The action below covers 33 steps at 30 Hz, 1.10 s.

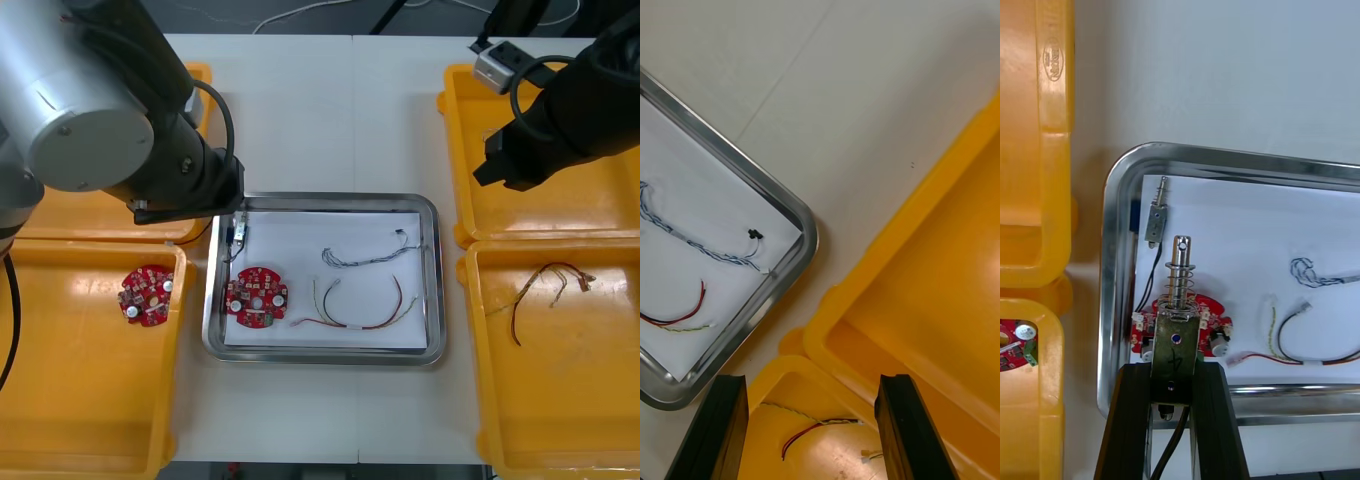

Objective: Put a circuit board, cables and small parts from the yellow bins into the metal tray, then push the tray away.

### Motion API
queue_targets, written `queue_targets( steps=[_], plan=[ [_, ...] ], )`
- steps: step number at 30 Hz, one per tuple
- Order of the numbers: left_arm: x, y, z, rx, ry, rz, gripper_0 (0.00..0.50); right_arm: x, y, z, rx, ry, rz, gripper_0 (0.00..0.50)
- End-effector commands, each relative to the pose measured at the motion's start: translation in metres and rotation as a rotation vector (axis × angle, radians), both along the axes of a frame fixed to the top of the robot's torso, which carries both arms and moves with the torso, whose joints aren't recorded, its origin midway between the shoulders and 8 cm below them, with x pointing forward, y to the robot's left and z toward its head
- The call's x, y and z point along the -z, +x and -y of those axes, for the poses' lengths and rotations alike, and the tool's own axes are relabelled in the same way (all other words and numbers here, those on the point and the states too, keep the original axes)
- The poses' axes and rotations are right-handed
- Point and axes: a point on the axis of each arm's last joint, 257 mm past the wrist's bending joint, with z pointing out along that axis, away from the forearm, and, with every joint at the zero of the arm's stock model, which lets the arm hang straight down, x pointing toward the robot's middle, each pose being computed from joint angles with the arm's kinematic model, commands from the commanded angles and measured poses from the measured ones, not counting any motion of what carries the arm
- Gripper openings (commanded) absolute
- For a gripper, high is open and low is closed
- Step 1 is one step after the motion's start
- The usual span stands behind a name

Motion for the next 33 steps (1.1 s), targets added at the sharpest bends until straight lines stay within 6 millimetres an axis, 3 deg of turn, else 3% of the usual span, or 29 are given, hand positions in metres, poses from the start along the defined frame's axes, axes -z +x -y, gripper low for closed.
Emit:
queue_targets(
  steps=[1, 18, 33],
  plan=[
    [0.023, -0.006, -0.012, -0.019, 0.107, 0.010, 0.000, -0.013, -0.003, 0.041, 0.157, 0.048, 0.015, 0.500],
    [0.064, 0.032, 0.037, 0.014, 0.060, 0.098, 0.000, 0.003, -0.021, 0.106, 0.553, 0.252, -0.081, 0.500],
    [0.088, 0.035, 0.068, 0.068, 0.053, 0.123, 0.000, 0.030, -0.044, 0.132, 0.793, 0.286, -0.098, 0.500]
  ],
)
